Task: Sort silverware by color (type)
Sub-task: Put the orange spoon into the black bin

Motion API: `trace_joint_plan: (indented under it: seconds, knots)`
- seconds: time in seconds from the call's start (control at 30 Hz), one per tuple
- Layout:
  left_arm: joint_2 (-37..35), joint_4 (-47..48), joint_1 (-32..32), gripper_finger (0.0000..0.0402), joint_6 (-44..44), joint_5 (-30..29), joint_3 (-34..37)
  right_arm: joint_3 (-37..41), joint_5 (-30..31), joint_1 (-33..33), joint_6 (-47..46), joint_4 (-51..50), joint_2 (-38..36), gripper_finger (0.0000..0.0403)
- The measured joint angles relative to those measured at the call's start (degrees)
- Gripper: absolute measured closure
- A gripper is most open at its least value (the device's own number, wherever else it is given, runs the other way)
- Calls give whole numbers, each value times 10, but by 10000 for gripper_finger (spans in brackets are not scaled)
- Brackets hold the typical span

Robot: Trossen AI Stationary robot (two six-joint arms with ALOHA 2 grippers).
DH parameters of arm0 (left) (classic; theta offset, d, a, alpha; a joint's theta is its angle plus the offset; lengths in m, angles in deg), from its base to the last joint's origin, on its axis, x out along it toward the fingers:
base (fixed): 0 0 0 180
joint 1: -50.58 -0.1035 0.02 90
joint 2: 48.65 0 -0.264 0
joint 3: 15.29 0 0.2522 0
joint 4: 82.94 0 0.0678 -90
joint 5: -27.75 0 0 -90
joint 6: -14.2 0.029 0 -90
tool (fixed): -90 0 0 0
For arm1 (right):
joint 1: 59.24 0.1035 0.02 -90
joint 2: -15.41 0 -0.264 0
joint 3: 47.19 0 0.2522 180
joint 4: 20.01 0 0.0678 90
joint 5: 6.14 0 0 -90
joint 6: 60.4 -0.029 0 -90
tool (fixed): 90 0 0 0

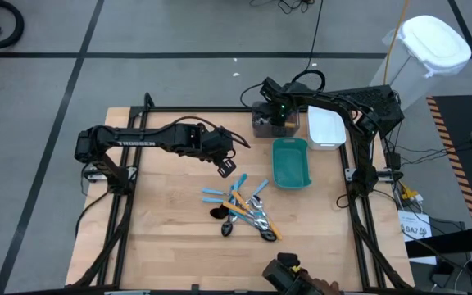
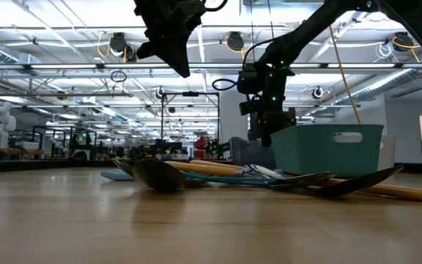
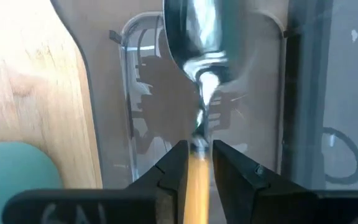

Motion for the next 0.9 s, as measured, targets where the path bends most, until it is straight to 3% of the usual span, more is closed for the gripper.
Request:
trace_joint_plan:
  seconds: [0.13, 0.47, 0.77, 0.9]
  knots:
    - [0, 0, 0, 401, 0, 0, 0, 0, 28, 0, -25, -7, 0, 332]
    - [0, 0, 0, 401, -13, 0, 0, 0, 23, 1, -76, -18, -17, 332]
    - [0, 0, 0, 401, -15, 17, 0, 0, -80, -7, -37, -6, -20, 332]
    - [0, 0, 1, 401, -18, 24, 0, 0, -92, -10, -20, 4, -6, 332]
